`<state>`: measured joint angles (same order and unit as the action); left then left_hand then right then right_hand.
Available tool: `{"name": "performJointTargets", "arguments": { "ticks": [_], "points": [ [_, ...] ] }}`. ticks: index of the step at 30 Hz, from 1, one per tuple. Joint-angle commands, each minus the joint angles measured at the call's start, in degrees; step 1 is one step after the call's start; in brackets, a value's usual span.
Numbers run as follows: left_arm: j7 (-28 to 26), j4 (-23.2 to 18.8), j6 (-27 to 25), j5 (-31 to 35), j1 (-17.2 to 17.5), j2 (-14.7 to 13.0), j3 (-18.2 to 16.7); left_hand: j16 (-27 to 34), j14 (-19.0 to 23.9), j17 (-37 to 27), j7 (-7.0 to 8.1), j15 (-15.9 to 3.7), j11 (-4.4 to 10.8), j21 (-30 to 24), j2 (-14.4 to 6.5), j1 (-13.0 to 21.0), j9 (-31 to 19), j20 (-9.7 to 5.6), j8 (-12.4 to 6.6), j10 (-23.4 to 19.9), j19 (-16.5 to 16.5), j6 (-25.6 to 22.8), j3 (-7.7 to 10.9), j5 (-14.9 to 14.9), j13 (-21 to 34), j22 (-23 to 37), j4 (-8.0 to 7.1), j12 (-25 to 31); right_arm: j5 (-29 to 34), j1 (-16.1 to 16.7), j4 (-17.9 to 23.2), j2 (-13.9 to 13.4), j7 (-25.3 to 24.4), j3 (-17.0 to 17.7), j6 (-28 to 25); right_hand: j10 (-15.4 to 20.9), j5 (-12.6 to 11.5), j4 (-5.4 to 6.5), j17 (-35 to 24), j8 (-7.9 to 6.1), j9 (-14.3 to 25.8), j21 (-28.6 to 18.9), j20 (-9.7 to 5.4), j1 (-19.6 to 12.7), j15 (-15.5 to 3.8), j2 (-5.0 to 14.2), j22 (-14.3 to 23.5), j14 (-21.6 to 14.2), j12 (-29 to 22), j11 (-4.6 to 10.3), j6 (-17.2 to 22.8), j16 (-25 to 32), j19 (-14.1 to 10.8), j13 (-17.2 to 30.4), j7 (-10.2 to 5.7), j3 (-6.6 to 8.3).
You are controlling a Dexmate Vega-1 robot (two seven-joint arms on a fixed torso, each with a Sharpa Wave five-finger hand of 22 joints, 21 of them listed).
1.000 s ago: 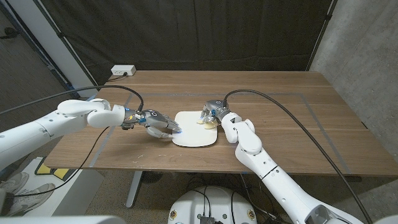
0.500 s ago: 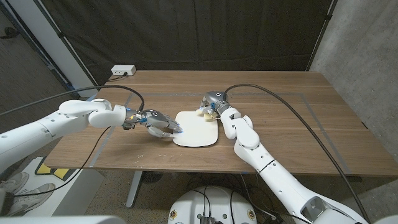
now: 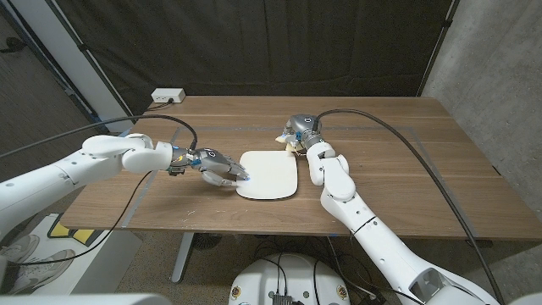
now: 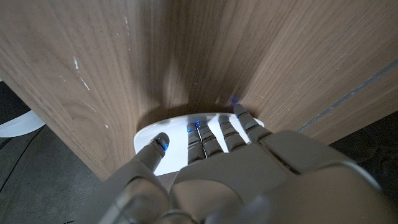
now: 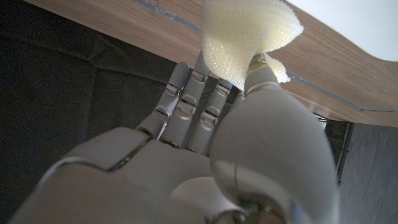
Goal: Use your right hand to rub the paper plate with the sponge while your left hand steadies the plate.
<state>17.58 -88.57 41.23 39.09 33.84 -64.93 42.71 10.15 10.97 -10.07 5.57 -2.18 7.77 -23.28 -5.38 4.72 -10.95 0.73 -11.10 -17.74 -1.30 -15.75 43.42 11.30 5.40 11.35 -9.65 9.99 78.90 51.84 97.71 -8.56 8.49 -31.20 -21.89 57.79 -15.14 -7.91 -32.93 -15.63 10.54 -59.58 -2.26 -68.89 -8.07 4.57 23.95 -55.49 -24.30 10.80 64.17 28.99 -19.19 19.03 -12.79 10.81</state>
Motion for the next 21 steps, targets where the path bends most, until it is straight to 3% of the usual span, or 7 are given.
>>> {"name": "performJointTargets", "arguments": {
  "ticks": [1, 14, 16, 18, 21],
  "points": [
    [-2.75, 0.82, -1.19, -0.5, 0.05, 0.41, -0.75, 0.41, 0.7, -0.18, 0.22, -6.33, 0.32, -0.16, -2.08, -0.25, 0.07, -0.09, 0.31, -1.61, 0.12, 0.99, 0.5, 0.03, 5.19, 0.16, -0.1, 0.95, 1.53, -0.09, 0.36, 0.45, -4.28, 2.26, -3.45, 0.91, -0.28, -0.11, -0.29, 0.03, 0.21, -0.56, -7.33, -0.12, -5.68, 0.37, 0.0, -0.45, -0.01, 0.4, 4.41, -0.34, 0.22, 0.25, 3.83, -0.28],
    [-5.35, 2.18, -1.26, -4.15, -0.26, 1.14, -2.11, 0.37, 0.44, -0.24, -0.05, -6.0, 0.47, -0.21, -2.46, -0.53, 0.03, -0.11, 0.17, -1.1, 0.17, 1.43, 0.65, -0.03, 5.2, 0.2, -0.38, 0.8, 0.12, 0.36, 0.4, 2.17, -5.89, 5.65, -7.5, 1.2, -0.42, -0.11, -0.57, 0.18, 0.23, -1.09, -7.38, -0.13, -5.68, 0.27, -0.39, -0.72, 0.22, 0.4, 4.82, -0.46, 0.35, 0.38, 3.9, -0.37],
    [-6.4, 2.57, -0.52, -4.74, -0.42, 1.25, -2.32, 0.4, 0.35, -0.31, 0.0, -5.07, 0.25, -0.15, -2.56, -0.69, -0.01, 0.03, -0.33, -0.97, 0.42, 0.5, 0.7, -0.07, 5.22, 0.21, -0.46, 0.8, -0.57, 0.52, 0.32, 2.37, -6.06, 6.18, -7.78, 1.21, -0.46, -0.11, -0.62, 0.21, 0.23, -1.21, -7.37, -0.14, -5.68, 0.27, -0.47, -0.75, 0.28, 0.4, 4.9, -0.5, 0.39, 0.4, 3.93, -0.38],
    [-6.16, 3.26, -0.04, -7.15, -0.7, 1.55, -2.38, 0.52, 0.33, -0.43, 0.15, -4.31, -1.21, 0.0, -2.75, -0.87, -0.1, 0.35, -1.03, -0.84, 0.97, -0.98, 0.82, -0.11, 5.28, 0.22, -0.52, 0.87, -0.68, 0.53, 0.1, 2.5, -5.9, 6.43, -8.32, 1.24, -0.48, -0.11, -0.65, 0.25, 0.23, -1.27, -7.38, -0.15, -5.68, 0.26, -0.52, -0.78, 0.31, 0.41, 4.92, -0.53, 0.45, 0.42, 3.9, -0.39],
    [-7.22, 4.04, 0.94, -9.68, -0.9, 1.8, -2.68, 0.79, 0.86, -0.5, -0.12, -3.77, -1.51, 0.08, -2.81, -0.95, -0.13, 0.69, -1.51, -1.33, 1.26, -2.18, 0.94, -0.14, 5.34, 0.21, -0.47, 1.12, -0.65, 0.55, -0.14, 2.52, -5.6, 6.55, -8.92, 1.32, -0.51, -0.12, -0.72, 0.32, 0.24, -1.41, -7.41, -0.17, -5.68, 0.23, -0.62, -0.8, 0.37, 0.41, 4.95, -0.58, 0.48, 0.46, 3.94, -0.41]
  ]
}}
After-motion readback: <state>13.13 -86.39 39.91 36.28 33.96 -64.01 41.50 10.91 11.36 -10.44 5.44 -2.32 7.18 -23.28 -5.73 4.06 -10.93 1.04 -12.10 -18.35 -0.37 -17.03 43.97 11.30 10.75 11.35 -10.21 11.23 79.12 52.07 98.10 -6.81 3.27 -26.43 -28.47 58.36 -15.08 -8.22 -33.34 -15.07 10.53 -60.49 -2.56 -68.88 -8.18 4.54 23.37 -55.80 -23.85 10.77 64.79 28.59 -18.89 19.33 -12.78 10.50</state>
